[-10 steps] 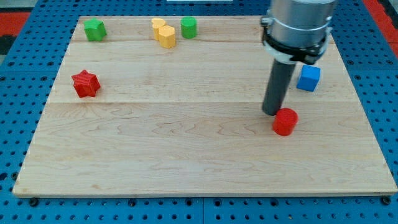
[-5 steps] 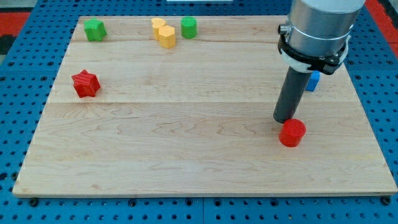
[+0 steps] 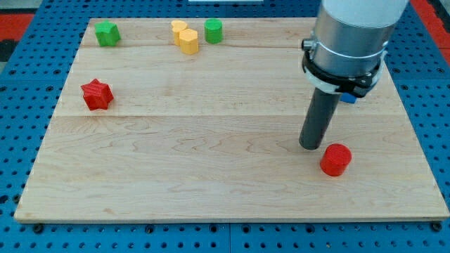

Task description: Slide the red circle towards the bottom right

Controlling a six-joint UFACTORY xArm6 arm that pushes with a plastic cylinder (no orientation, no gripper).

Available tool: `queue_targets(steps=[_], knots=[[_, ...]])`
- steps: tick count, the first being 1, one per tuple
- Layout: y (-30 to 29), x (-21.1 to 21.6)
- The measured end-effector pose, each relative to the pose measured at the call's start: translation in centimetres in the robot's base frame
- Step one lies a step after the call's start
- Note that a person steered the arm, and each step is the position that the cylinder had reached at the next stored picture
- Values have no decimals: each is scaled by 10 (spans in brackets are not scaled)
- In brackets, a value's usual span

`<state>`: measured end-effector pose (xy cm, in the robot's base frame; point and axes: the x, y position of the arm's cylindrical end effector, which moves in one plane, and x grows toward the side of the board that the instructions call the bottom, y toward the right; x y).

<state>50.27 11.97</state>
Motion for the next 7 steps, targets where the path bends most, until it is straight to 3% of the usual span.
queue_targets(steps=[3, 7], knots=[[44, 32], [59, 44]])
